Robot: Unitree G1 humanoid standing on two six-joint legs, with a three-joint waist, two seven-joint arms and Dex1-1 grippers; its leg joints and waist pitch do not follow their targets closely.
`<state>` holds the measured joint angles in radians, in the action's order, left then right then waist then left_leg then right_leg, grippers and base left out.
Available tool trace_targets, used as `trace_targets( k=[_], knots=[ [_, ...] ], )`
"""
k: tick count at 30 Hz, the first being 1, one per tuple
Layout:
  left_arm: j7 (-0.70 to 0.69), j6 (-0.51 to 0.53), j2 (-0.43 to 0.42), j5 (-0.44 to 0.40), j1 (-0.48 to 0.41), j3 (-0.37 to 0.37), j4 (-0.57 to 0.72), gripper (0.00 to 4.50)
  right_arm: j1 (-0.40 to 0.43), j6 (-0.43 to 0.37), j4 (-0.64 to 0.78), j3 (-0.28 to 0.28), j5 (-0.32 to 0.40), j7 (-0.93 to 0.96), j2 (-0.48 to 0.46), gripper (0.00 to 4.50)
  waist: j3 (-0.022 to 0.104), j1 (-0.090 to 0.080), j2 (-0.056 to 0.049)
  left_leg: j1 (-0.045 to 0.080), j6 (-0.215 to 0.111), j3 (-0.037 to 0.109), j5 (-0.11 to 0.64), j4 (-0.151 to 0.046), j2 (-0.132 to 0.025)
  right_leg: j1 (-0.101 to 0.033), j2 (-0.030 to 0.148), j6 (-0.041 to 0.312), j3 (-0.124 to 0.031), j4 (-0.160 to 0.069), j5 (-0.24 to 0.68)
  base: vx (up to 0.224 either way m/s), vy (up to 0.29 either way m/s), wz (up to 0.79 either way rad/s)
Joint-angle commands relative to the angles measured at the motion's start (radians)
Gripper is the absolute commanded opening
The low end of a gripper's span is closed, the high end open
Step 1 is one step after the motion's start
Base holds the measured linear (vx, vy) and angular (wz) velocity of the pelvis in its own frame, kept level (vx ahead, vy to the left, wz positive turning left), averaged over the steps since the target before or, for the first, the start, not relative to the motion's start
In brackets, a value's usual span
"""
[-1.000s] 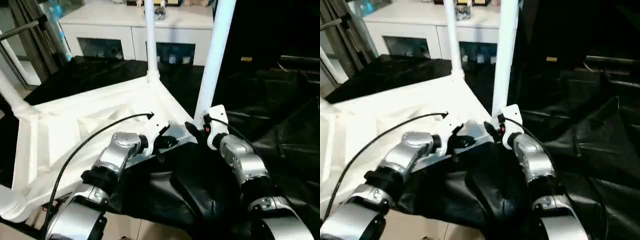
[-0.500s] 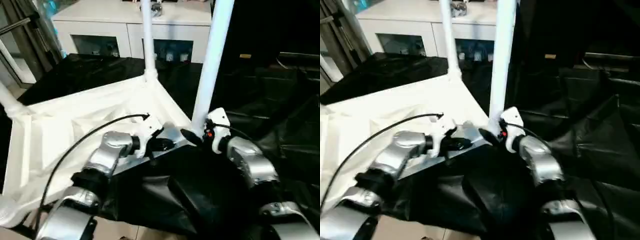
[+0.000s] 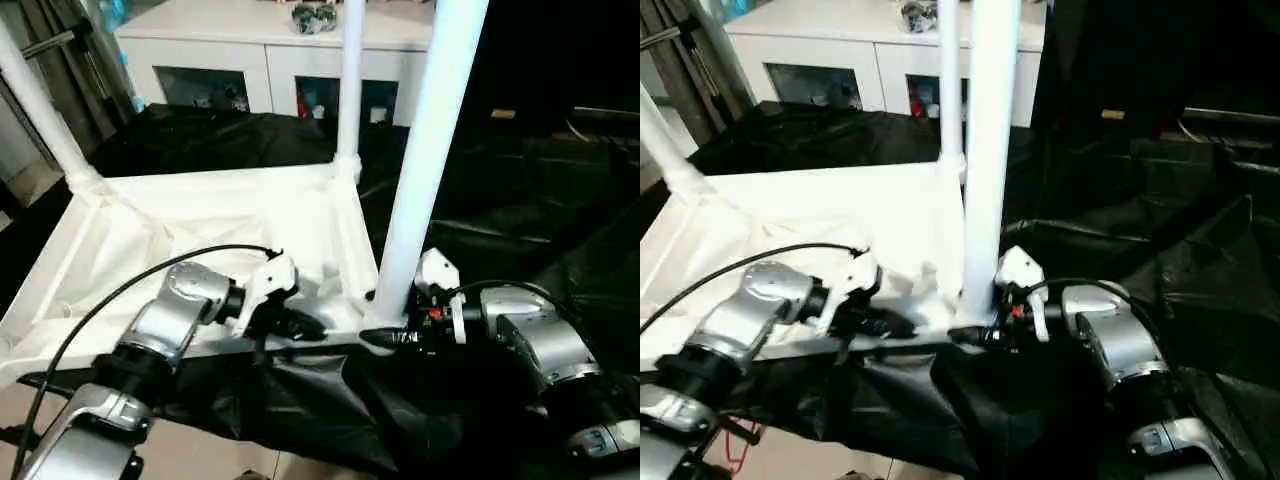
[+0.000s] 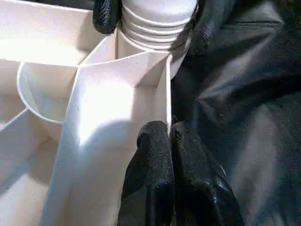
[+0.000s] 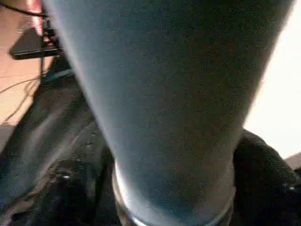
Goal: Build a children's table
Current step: Rotate leg to tighten
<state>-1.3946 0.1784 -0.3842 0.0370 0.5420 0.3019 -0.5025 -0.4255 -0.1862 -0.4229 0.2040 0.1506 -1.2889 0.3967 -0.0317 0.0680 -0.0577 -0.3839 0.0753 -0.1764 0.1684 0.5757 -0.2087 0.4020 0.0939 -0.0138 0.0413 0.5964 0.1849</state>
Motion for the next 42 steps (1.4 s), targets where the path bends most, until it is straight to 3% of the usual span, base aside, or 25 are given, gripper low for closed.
trace_targets(
  k=[1,6,8,12,15,20,22,24,26,29,32,35,39,40,42],
  knots=[
    [-0.045,0.0,0.019,0.021,0.001,0.026,0.039,0.0,0.012,-0.011,0.013,0.048,-0.014,-0.011,-0.017,3.13,0.054,0.002,0.011,0.017,-0.057,-0.007,0.241,-0.066,-0.016,-0.045,0.033,0.264,-0.021,-0.063,0.152,0.0,0.0,0.0],
    [-0.02,0.0,0.038,0.03,0.0,0.018,0.043,0.0,0.022,-0.023,0.024,0.049,-0.009,0.004,-0.036,2.81,0.056,0.003,0.011,0.016,-0.061,-0.006,0.219,-0.064,-0.015,-0.046,0.031,0.268,-0.02,-0.058,0.115,0.0,0.0,0.0],
    [0.049,-0.004,0.067,0.026,0.01,0.003,0.025,0.0,0.033,-0.033,0.026,0.039,0.001,0.044,-0.057,2.78,0.055,0.003,0.012,0.016,-0.062,-0.007,0.22,-0.064,-0.015,-0.046,0.031,0.268,-0.02,-0.059,0.117,0.0,0.0,0.0],
    [0.227,0.002,0.137,0.003,0.052,-0.042,-0.048,0.0,0.003,-0.003,-0.086,-0.006,-0.058,0.279,-0.135,2.74,0.049,0.003,0.013,0.021,-0.029,-0.005,0.279,-0.07,-0.012,-0.041,0.036,0.24,-0.021,-0.073,0.245,0.0,0.0,0.0],
    [0.316,0.009,0.181,-0.001,0.076,-0.066,-0.084,0.0,-0.032,0.01,-0.179,-0.044,-0.089,0.45,-0.183,2.73,0.045,-0.015,0.015,0.021,0.012,0.002,0.335,-0.076,-0.006,-0.038,0.037,0.185,-0.019,-0.087,0.392,0.0,0.0,0.0],
    [0.591,0.034,0.298,-0.045,0.143,-0.105,-0.198,0.0,-0.096,-0.024,-0.318,-0.124,-0.106,0.788,-0.307,2.72,0.045,-0.025,0.012,0.025,0.018,0.002,0.361,-0.076,-0.003,-0.03,0.033,0.167,-0.02,-0.094,0.403,0.0,0.0,0.0],
    [0.618,0.028,0.319,-0.048,0.151,-0.108,-0.21,0.0,-0.102,-0.016,-0.329,-0.122,-0.113,0.811,-0.329,2.72,0.045,-0.023,0.014,0.029,0.011,0.002,0.373,-0.075,-0.003,-0.027,0.033,0.159,-0.019,-0.101,0.422,0.0,0.0,0.0],
    [0.62,0.015,0.344,-0.05,0.153,-0.103,-0.213,0.0,-0.106,0.018,-0.337,-0.112,-0.123,0.809,-0.356,2.72,0.046,-0.021,0.014,0.021,0.001,0.002,0.359,-0.076,-0.003,-0.031,0.033,0.158,-0.019,-0.099,0.398,0.0,0.0,0.0],
    [0.617,0.01,0.348,-0.051,0.153,-0.098,-0.214,0.0,-0.111,0.029,-0.346,-0.113,-0.123,0.81,-0.362,3.28,0.046,-0.02,0.012,0.02,-0.002,0.003,0.356,-0.078,-0.004,-0.032,0.033,0.159,-0.018,-0.098,0.381,0.0,0.0,0.0],
    [0.585,-0.013,0.343,-0.049,0.143,-0.084,-0.206,0.0,-0.112,0.03,-0.34,-0.116,-0.106,0.764,-0.353,3.51,0.048,-0.02,0.012,0.018,-0.004,0.004,0.356,-0.078,-0.005,-0.034,0.032,0.165,-0.018,-0.094,0.359,0.0,0.0,0.0],
    [0.52,-0.035,0.317,-0.042,0.125,-0.073,-0.183,0.0,-0.101,0.056,-0.302,-0.088,-0.114,0.691,-0.309,3.85,0.05,-0.019,0.012,0.016,-0.01,0.003,0.341,-0.078,-0.007,-0.036,0.033,0.176,-0.019,-0.09,0.314,0.0,0.0,0.0],
    [0.464,-0.036,0.295,-0.032,0.11,-0.064,-0.158,0.0,-0.092,0.066,-0.272,-0.076,-0.107,0.616,-0.275,3.9,0.053,-0.017,0.014,0.012,-0.025,0.001,0.312,-0.074,-0.007,-0.044,0.032,0.193,-0.019,-0.084,0.252,0.0,0.0,0.0],
    [0.308,-0.04,0.226,-0.003,0.07,-0.038,-0.093,0.0,-0.063,0.081,-0.184,-0.043,-0.072,0.394,-0.173,3.9,0.06,-0.013,0.011,0.007,-0.068,-0.001,0.203,-0.062,-0.009,-0.052,0.03,0.245,-0.016,-0.063,0.072,0.025,0.0,-0.01],
    [0.253,-0.042,0.199,0.005,0.059,-0.026,-0.075,0.0,-0.052,0.07,-0.149,-0.031,-0.053,0.312,-0.136,3.9,0.062,-0.01,0.011,0.007,-0.092,-0.003,0.165,-0.057,-0.011,-0.054,0.028,0.269,-0.014,-0.055,-0.004,0.0,0.0,0.0],
    [0.218,-0.052,0.18,0.006,0.054,-0.018,-0.068,0.0,-0.041,0.066,-0.12,-0.018,-0.044,0.231,-0.099,3.9,0.062,-0.004,0.01,0.009,-0.11,-0.005,0.161,-0.054,-0.012,-0.054,0.027,0.287,-0.013,-0.051,-0.031,0.0,0.0,0.0]
  ],
)
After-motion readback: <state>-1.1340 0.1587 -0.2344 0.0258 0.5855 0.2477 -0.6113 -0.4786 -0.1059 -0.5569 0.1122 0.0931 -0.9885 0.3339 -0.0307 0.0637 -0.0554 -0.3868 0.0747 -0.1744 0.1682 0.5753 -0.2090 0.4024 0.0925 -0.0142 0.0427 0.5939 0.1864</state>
